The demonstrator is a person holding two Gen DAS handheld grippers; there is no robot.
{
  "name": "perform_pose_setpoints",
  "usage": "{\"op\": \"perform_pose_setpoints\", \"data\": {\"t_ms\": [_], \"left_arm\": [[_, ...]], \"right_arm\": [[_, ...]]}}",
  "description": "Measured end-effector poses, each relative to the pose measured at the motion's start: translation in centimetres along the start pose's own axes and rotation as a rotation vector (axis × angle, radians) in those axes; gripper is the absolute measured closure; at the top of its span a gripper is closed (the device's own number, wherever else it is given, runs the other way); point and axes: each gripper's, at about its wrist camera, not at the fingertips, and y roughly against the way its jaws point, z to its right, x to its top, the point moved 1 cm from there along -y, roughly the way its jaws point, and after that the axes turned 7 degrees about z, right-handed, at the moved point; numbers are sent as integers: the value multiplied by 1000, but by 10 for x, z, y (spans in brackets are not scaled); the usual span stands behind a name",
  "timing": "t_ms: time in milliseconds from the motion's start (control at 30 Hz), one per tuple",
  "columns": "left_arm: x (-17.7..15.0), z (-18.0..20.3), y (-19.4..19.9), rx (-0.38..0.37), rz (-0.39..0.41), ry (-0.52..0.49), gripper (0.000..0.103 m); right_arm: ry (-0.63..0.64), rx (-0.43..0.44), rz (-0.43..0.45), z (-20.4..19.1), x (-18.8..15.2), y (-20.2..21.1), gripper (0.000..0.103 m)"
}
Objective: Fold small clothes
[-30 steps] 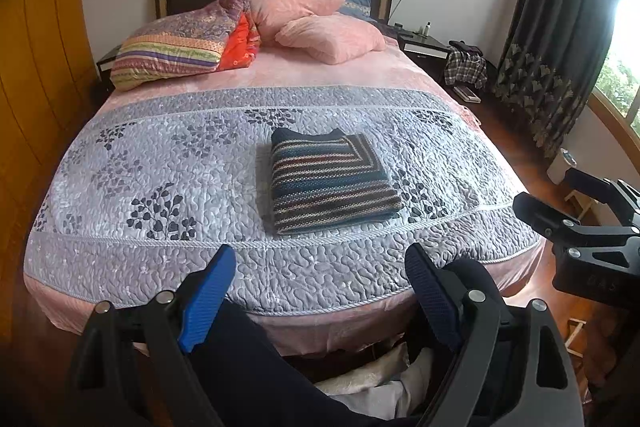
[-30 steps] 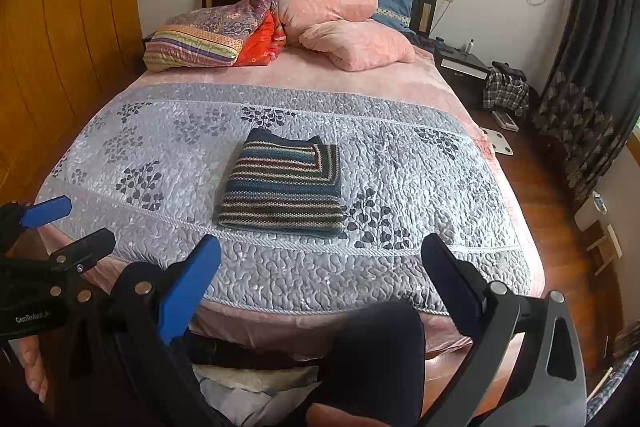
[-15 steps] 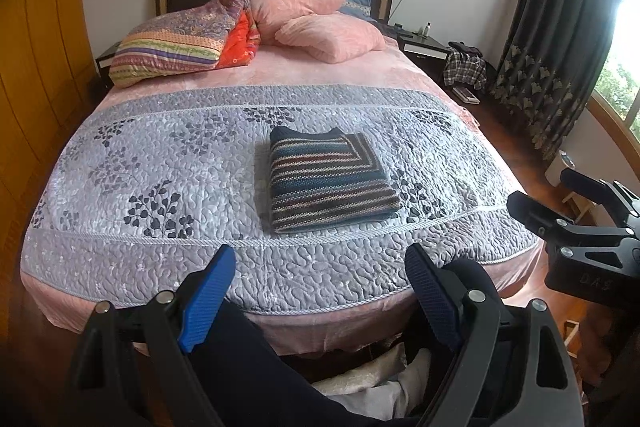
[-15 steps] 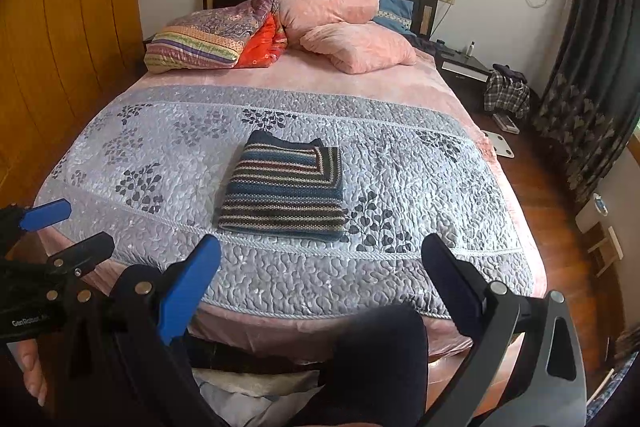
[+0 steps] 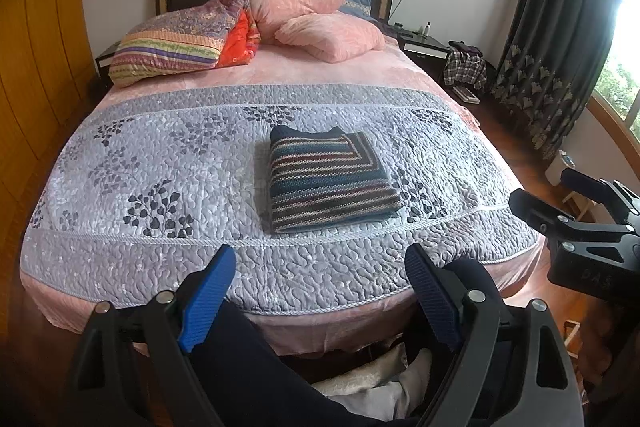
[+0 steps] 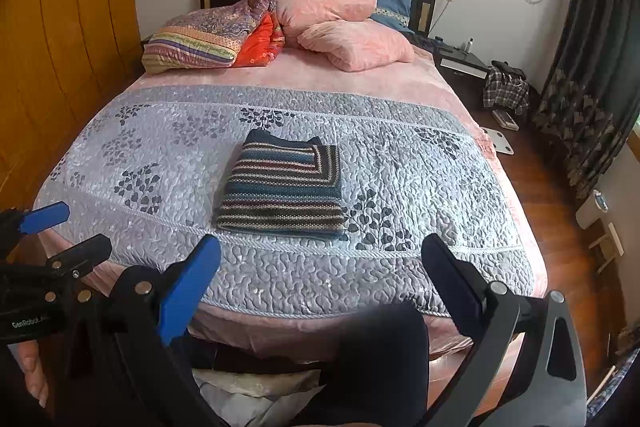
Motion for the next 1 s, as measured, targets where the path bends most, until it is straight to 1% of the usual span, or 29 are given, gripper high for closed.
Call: {"op": "perform_pose_setpoints", "data": {"t_ms": [1000], "left_arm": [[6,-1,2,3,9,-12,16]], "right_arm": [[7,0,13,-3,5,-1,3]]}}
